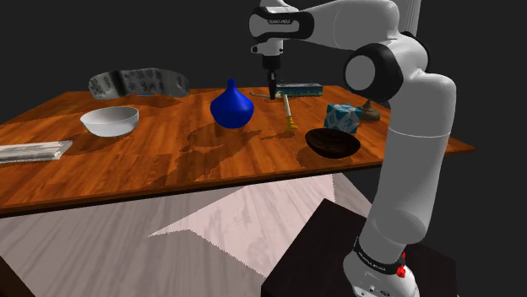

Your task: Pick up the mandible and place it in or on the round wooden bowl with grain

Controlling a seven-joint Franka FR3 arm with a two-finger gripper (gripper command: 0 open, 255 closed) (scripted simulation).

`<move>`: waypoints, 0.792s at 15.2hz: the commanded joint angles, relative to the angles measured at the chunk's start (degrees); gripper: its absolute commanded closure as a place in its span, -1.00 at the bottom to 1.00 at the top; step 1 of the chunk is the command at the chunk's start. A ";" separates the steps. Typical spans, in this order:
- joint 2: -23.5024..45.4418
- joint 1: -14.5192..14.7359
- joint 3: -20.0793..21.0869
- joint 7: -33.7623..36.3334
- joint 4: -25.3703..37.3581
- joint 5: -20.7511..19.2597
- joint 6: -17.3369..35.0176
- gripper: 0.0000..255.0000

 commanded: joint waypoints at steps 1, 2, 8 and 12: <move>-2.82 0.66 0.09 0.60 -2.77 -1.17 0.13 1.00; -5.68 1.27 0.23 1.29 -6.10 -2.34 0.80 1.00; -21.58 2.74 2.28 5.55 -22.61 -8.41 2.27 1.00; -31.37 2.28 4.26 7.95 -31.34 -11.24 1.37 1.00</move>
